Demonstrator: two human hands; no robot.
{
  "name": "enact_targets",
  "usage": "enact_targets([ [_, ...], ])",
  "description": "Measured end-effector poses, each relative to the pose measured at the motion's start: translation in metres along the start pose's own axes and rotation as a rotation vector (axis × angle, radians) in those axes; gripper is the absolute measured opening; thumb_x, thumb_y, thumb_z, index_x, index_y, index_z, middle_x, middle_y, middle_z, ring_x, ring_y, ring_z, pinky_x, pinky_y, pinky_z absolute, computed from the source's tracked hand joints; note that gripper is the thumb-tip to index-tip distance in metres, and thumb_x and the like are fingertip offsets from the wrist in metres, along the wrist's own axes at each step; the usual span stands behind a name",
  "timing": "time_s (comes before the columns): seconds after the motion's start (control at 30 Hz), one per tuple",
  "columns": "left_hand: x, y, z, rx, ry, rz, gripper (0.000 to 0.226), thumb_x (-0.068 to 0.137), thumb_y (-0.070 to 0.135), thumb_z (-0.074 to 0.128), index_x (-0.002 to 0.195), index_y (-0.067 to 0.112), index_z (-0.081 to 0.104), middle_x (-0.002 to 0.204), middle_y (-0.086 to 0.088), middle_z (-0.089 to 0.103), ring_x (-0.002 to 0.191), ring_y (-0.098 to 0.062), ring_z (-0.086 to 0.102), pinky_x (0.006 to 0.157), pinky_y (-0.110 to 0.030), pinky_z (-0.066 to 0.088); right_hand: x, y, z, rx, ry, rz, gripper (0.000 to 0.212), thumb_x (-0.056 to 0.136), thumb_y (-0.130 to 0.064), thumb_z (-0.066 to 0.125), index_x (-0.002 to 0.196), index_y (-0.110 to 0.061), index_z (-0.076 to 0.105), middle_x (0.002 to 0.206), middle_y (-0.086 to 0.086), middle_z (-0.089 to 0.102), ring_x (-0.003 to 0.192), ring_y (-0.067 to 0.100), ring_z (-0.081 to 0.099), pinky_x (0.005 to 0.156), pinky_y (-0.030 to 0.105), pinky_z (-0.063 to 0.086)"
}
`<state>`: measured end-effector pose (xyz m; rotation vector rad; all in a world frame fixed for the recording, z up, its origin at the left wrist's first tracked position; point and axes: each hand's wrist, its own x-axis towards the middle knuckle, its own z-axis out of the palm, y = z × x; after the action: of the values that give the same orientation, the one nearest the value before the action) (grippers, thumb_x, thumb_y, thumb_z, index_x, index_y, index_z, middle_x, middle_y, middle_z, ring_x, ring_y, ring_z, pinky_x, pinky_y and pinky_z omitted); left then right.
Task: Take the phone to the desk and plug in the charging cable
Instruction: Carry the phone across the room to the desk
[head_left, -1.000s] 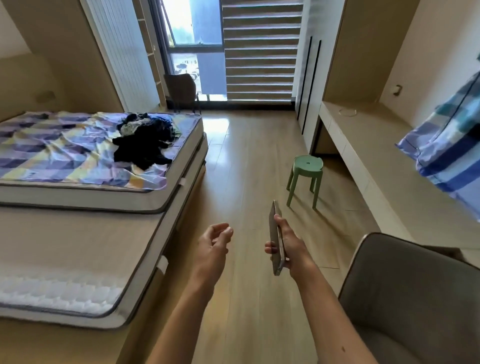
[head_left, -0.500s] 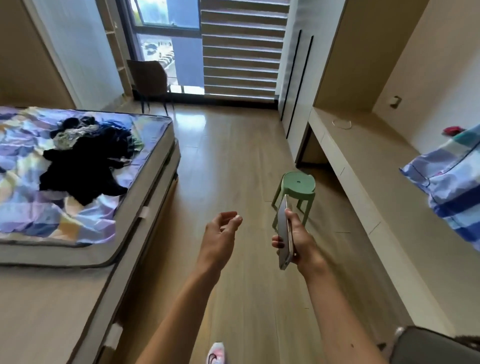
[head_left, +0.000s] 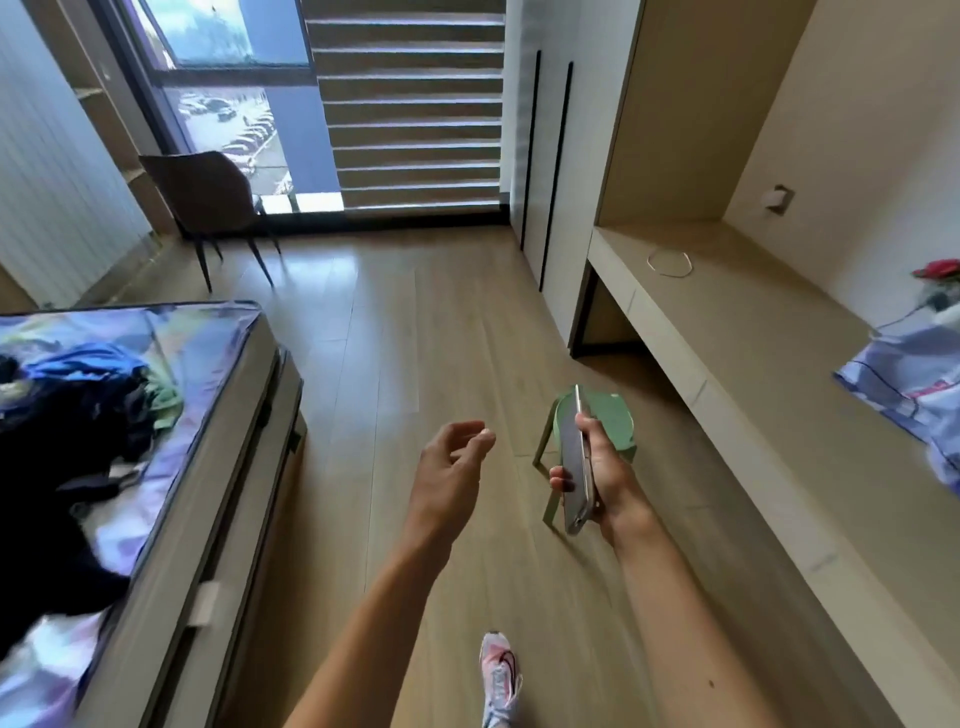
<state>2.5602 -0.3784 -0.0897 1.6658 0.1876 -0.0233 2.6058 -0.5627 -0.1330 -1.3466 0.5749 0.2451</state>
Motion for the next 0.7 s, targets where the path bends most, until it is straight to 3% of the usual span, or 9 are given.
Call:
enact_targets([
  [0.13,0.108,0.014,0.008,0.024,-0.004,-0.010,0.020,0.097,0.036,0.058,0.114,0.029,0.064,0.119,0.000,0.070,0.115,-0.019,0.065,0.098,-0.040,0.054,0.099,-0.048,0.034,0.004,0.016,0.003,0.050,0.076,-0.068,0.062,0.087,-0.019,0.058,0.077,0.013,0.065,0.067,0.023,0.064,0.088,0.047,0.053],
  [0.4,0.308,0.047,0.008,0.000,0.036,-0.015,0.026,0.097,0.034,0.057,0.120,0.024,0.065,0.119,-0.002,0.070,0.114,-0.019,0.065,0.097,-0.039,0.054,0.268,-0.150,0.097,-0.044,0.037,0.008,0.043,0.079,-0.068,0.059,0.082,-0.026,0.056,0.077,0.012,0.067,0.066,0.021,0.064,0.087,0.046,0.054],
  [0.53,0.406,0.047,0.007,-0.028,0.019,-0.047,0.014,0.097,0.032,0.059,0.108,0.031,0.066,0.116,-0.002,0.071,0.112,-0.019,0.066,0.095,-0.037,0.054,0.349,-0.183,0.124,-0.041,0.061,0.026,0.058,0.061,-0.074,0.063,0.086,-0.022,0.061,0.074,0.011,0.070,0.061,0.020,0.066,0.092,0.048,0.055],
  [0.7,0.565,0.049,0.016,-0.018,-0.084,-0.053,0.019,0.097,0.030,0.060,0.112,0.022,0.068,0.116,-0.004,0.071,0.112,-0.020,0.066,0.092,-0.035,0.054,0.468,-0.227,0.160,0.029,0.136,0.030,0.075,0.053,-0.079,0.063,0.098,-0.019,0.063,0.070,0.010,0.070,0.061,0.021,0.066,0.074,0.042,0.052],
])
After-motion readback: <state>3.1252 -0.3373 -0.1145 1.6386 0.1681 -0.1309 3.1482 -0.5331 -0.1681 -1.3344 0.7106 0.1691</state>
